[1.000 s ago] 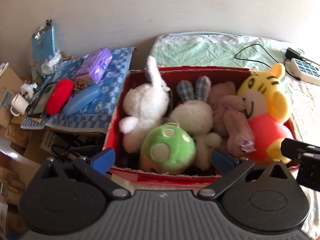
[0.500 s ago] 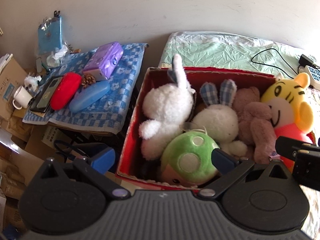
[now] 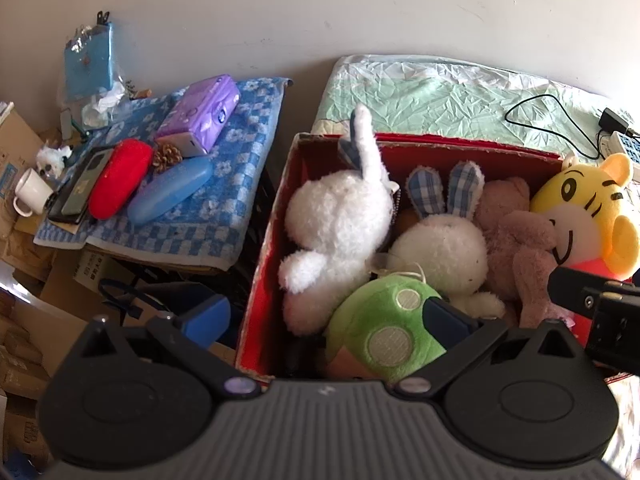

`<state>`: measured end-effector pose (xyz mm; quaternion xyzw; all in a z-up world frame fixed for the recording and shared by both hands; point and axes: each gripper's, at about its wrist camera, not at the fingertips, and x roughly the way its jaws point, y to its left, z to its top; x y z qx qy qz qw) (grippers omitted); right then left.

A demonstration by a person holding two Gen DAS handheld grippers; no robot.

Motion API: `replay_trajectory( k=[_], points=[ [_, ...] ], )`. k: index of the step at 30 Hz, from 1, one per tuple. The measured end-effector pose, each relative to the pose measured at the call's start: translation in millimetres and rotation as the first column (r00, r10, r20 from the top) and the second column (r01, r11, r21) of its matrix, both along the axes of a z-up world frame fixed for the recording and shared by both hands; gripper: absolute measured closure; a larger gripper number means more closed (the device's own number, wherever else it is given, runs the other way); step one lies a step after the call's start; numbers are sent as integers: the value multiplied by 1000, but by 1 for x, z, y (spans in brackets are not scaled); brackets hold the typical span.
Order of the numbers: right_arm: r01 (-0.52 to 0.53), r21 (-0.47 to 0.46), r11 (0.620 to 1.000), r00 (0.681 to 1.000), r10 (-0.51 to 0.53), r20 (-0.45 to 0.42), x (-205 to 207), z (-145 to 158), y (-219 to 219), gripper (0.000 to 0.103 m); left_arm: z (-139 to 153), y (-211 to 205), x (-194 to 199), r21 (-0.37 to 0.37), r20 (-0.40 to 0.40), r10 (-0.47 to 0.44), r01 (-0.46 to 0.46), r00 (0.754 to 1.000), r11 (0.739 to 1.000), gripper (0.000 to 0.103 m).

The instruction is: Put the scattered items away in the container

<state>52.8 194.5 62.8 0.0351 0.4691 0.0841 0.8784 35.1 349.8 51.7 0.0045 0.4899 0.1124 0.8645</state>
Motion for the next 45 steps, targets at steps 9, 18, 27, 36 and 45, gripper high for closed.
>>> replay_trajectory(
  k=[9,18,27,36,45],
  points=[
    [4,-21,1000,1000,-5,-19,15,6,4,17,3,1,18,27,-20,1,-1,1000,1000,1],
    [21,-9,1000,998,-22,-60,32,3,5,16,-2,3,35,-11,-69,-1,0,998,1000,1],
    [18,4,1000,996,-17,-89,29,4,4,16,-2,4,31,-28,-100,-17,14,995,1000,1],
    [14,-1,1000,996,-14,-83,24,5,5,16,0,-1,23,-39,-102,-43,39,994,998,1],
    [38,-10,999,998,-39,-55,19,4,2,16,0,2,19,-39,-87,-31,27,996,999,1]
  ],
)
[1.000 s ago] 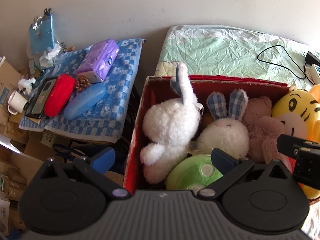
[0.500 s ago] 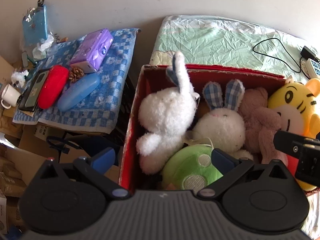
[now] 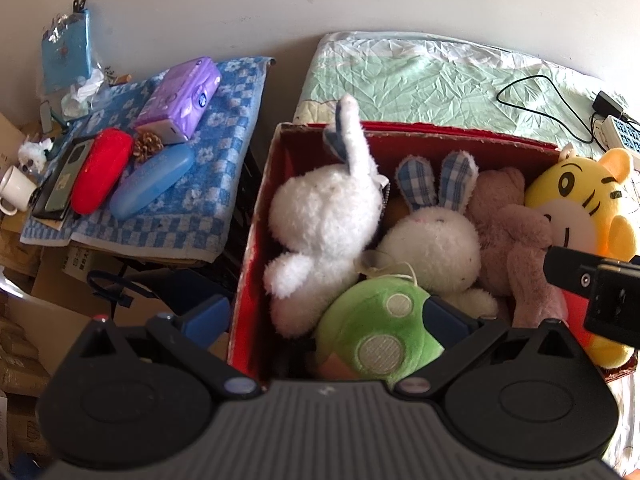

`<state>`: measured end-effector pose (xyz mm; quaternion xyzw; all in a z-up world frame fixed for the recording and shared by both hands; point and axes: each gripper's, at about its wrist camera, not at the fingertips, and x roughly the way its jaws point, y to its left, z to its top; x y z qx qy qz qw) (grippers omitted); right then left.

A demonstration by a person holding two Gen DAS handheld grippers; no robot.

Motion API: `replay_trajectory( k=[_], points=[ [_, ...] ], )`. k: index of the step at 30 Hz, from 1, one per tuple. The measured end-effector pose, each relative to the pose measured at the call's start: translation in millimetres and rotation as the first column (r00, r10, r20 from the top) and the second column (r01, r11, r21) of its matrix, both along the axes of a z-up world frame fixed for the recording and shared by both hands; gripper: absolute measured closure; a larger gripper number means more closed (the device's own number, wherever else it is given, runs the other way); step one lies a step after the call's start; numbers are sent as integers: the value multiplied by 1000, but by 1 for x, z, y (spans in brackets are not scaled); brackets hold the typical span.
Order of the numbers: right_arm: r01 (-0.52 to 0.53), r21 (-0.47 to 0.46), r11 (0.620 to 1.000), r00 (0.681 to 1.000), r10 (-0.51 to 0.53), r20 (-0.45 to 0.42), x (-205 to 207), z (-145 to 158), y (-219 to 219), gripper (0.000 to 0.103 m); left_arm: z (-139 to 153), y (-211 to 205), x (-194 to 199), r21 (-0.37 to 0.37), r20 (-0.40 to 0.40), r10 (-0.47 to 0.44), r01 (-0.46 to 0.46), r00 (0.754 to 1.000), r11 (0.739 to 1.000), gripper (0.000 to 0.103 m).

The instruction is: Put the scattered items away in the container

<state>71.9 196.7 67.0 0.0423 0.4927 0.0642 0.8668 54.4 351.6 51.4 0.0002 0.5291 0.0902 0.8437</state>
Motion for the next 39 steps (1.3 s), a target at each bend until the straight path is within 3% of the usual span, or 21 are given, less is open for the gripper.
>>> replay_trajectory(
  k=[19,39],
  points=[
    [-33,-3,999,999,33,-20,-1,-10,20,16,-4,11,-5,-11,9,1,-1,1000,1000,0],
    [1,34,999,1000,0,-19,5,-18,10,16,-6,4,3,-3,12,-19,19,1000,1000,0]
  ],
)
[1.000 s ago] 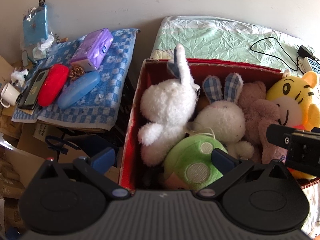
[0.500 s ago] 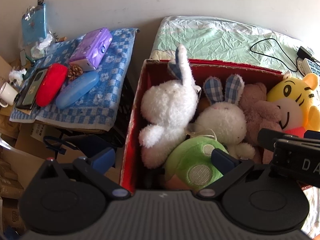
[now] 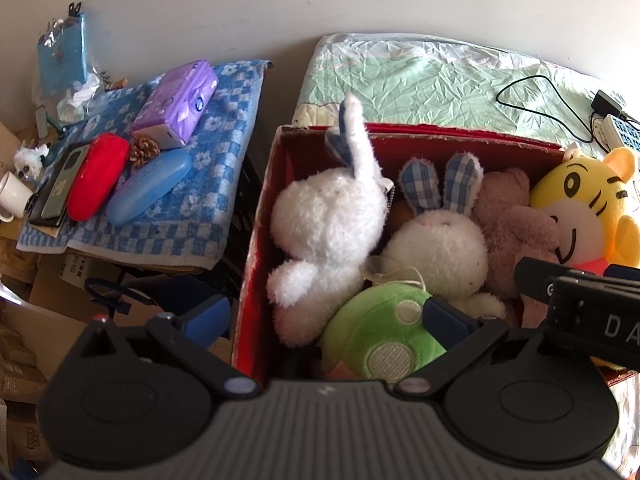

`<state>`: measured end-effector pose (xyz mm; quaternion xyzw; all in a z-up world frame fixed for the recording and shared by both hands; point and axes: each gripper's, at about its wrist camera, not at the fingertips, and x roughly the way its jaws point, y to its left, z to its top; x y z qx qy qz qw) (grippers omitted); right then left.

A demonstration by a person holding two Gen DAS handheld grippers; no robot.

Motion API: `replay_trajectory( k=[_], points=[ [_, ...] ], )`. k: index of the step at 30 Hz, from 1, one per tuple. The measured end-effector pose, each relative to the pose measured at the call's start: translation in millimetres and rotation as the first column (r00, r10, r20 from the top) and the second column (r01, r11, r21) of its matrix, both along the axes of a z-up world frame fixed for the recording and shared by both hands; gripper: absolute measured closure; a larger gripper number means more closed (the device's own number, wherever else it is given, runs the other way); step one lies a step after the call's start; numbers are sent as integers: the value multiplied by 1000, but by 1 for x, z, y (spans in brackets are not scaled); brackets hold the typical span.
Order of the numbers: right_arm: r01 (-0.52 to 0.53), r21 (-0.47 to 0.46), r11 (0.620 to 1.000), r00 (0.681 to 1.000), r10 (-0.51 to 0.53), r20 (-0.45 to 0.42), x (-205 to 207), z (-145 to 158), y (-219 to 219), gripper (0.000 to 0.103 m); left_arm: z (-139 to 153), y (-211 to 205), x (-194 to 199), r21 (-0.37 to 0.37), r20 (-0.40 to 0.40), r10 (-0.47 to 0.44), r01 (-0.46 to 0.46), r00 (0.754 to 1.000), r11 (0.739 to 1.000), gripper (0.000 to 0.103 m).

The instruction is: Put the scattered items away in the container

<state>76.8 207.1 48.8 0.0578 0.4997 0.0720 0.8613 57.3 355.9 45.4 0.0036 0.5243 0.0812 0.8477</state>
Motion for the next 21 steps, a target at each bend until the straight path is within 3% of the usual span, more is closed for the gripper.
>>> replay_trajectory(
  k=[21],
  points=[
    [0,16,1000,1000,0,16,3,1,-2,16,7,-9,-1,28,54,-16,15,998,999,1]
  ],
)
